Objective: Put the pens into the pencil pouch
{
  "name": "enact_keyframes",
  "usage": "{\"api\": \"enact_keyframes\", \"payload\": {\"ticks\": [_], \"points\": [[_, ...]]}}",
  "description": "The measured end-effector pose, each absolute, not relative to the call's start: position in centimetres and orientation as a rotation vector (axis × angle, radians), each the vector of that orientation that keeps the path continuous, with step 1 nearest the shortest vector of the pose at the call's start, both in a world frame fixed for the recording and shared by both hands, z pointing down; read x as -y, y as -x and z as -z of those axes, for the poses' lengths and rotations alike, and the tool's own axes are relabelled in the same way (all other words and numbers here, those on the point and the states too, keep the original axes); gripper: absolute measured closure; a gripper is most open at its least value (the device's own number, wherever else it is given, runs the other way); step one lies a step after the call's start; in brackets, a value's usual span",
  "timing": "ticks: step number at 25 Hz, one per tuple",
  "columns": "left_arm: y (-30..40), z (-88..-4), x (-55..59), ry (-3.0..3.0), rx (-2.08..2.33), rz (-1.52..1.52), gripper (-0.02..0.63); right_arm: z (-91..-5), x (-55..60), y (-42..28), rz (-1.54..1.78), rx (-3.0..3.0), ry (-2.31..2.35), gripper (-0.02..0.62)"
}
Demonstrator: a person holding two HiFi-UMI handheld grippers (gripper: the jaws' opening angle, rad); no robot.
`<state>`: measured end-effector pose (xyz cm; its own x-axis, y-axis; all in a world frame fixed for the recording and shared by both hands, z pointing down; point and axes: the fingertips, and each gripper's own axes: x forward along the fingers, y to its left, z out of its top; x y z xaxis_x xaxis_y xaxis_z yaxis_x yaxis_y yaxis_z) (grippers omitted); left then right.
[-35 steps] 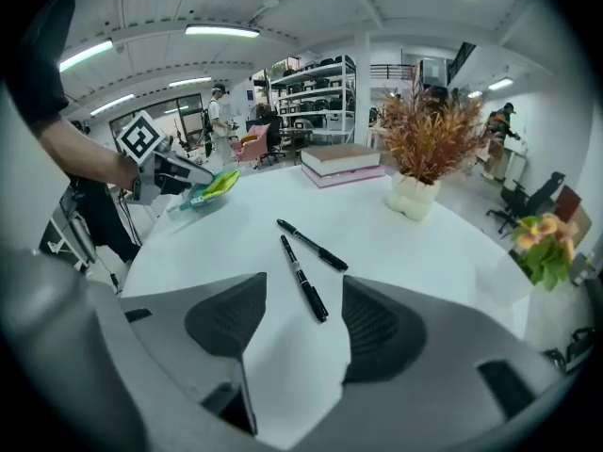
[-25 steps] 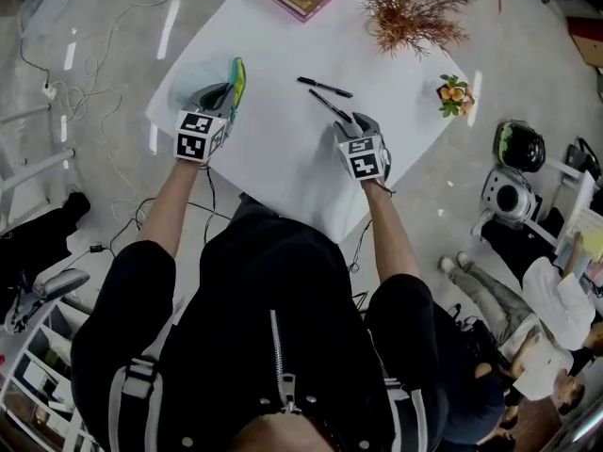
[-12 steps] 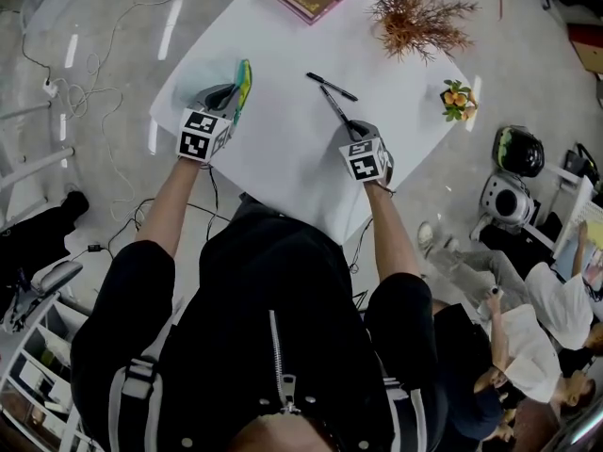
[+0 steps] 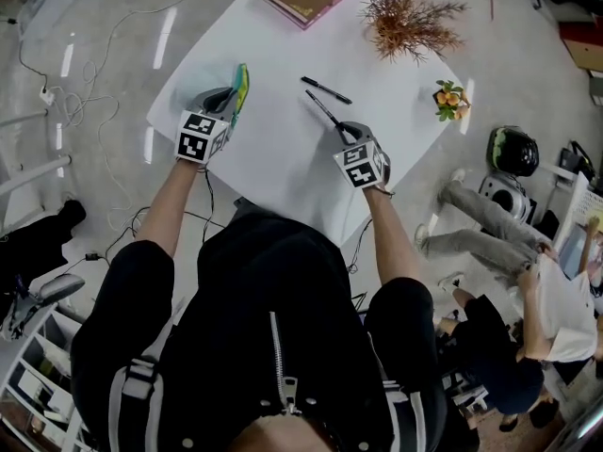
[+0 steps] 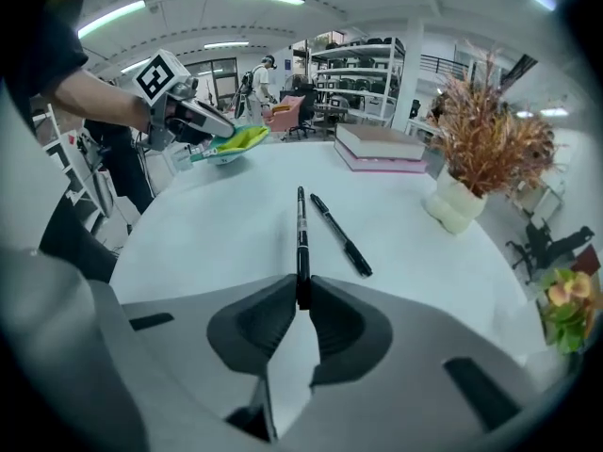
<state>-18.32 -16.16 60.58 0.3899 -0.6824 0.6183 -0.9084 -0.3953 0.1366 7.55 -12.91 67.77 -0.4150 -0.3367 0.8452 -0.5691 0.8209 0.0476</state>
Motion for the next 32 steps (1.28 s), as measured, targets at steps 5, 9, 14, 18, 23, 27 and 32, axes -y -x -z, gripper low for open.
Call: {"api": "enact_keyframes", "payload": {"ticks": [5, 9, 14, 18, 23, 27, 32], "points": [[17.9, -60.3, 16.3, -2.211, 1.351, -0.658, 0.563, -66.0, 13.0, -5.0, -0.253, 2.092, -0.601, 0.542], [17.4, -60.0, 16.0, -2.229, 1.335, -0.663, 0.563, -64.7, 12.7, -2.0, -0.224, 2.144, -0.527, 0.541], [16.7, -59.8, 15.7, -2.252, 1.317, -0.68, 0.563, -63.6, 12.3, 1.5, -0.195, 2.183, -0.433, 0.541], [16.0, -60.0, 15.4, -2.265, 1.295, -0.7, 0.563, -63.2, 12.2, 3.5, -0.181, 2.193, -0.378, 0.541], [15.2, -59.8, 14.7, -2.299, 1.27, -0.724, 0.563, -62.9, 12.2, 5.5, -0.169, 2.185, -0.328, 0.541], [14.9, -59.6, 14.6, -2.312, 1.26, -0.719, 0.563, -62.9, 12.3, 6.6, -0.163, 2.188, -0.312, 0.541], [14.4, -59.3, 14.0, -2.329, 1.233, -0.717, 0.563, -62.3, 12.1, 7.7, -0.172, 2.209, -0.304, 0.541]]}}
